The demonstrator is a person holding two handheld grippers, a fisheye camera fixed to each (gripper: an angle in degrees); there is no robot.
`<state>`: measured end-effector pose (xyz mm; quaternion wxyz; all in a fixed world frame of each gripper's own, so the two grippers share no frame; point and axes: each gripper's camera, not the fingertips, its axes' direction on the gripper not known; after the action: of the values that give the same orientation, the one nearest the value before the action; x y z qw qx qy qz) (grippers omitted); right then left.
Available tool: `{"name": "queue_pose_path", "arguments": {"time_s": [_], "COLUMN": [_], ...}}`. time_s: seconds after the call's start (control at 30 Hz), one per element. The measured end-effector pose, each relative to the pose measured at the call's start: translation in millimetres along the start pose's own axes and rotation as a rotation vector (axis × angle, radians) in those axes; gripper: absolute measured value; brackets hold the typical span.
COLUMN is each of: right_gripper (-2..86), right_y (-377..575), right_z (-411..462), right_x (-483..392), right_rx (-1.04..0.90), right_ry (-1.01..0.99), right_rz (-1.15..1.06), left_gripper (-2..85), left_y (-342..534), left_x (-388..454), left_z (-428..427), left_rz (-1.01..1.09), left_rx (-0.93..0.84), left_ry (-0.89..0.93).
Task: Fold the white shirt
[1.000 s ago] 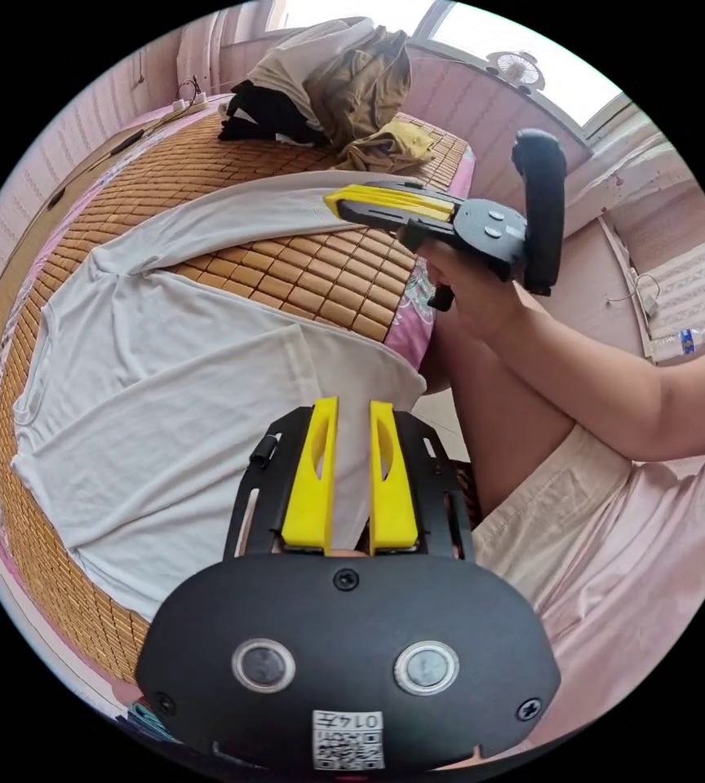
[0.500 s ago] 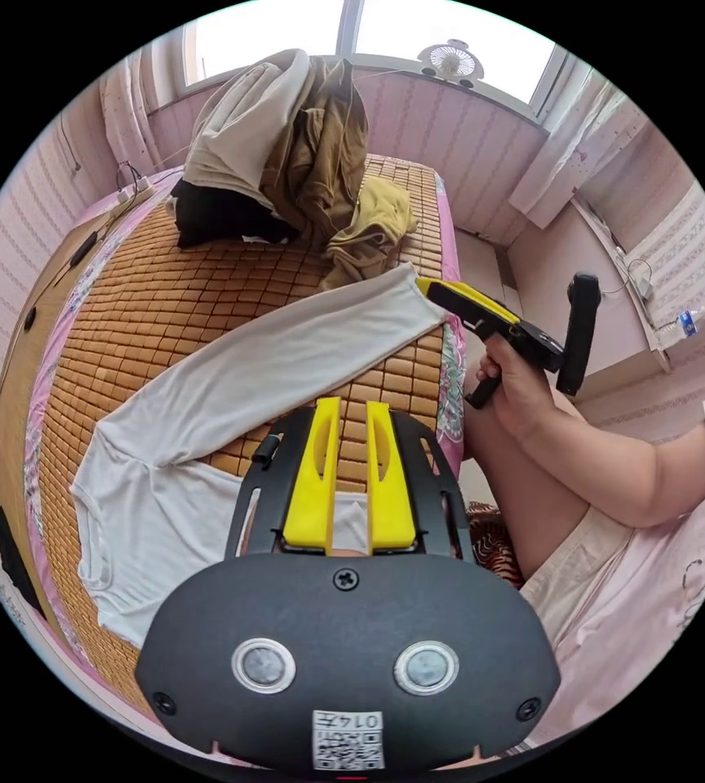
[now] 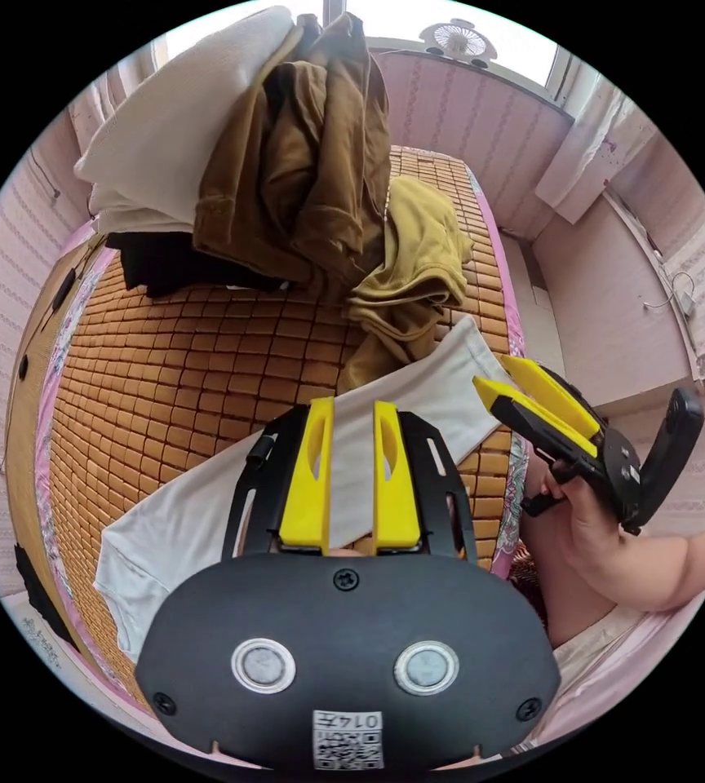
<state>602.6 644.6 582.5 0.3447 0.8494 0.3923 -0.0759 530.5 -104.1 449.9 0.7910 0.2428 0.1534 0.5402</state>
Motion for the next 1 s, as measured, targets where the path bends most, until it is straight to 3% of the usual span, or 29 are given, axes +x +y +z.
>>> {"name": "queue_pose_path", "arguments": {"time_s": [0.13, 0.2, 0.37, 0.47, 0.6, 0.7, 0.9, 1.0], "right_gripper": [14.8, 13.0, 2.6, 1.6, 1.1, 1.0, 0.9, 1.1], "right_y": [-1.5, -1.4, 0.4, 5.4, 6.7, 7.4, -30.3, -45.5], "right_z": [6.9, 7.3, 7.2, -6.5, -13.8, -26.5, -126.0, -166.8], "right_x": [6.8, 6.3, -3.8, -22.4, -28.3, -33.8, -96.4, -167.5], "right_rx": [-0.034, -0.035, -0.072, 0.024, 0.012, 0.015, 0.290, 0.244], "right_ry": [0.018, 0.033, 0.073, 0.132, 0.066, -0.065, -0.564, -0.998], "right_rz": [0.054, 0.058, 0.040, -0.066, -0.102, -0.109, -0.300, -0.434], "left_gripper": [8.1, 7.9, 4.7, 2.5, 0.0, -0.5, -0.5, -0.2], "left_y": [-3.1, 2.7, 3.0, 14.6, 40.7, 71.4, 181.5, 265.2], "left_x": [3.6, 6.3, 0.9, -10.0, -35.9, -58.1, -107.7, -132.0], "left_z": [24.8, 17.6, -7.9, -37.2, -87.6, -141.0, -289.8, -377.4], "left_rz": [0.020, 0.035, 0.053, 0.030, -0.043, -0.098, -0.166, -0.254], "left_rx": [-0.113, -0.079, -0.103, -0.044, 0.026, 0.100, 0.368, 0.524], "left_ry": [0.012, -0.021, -0.015, -0.009, 0.032, 0.043, -0.020, -0.079]}}
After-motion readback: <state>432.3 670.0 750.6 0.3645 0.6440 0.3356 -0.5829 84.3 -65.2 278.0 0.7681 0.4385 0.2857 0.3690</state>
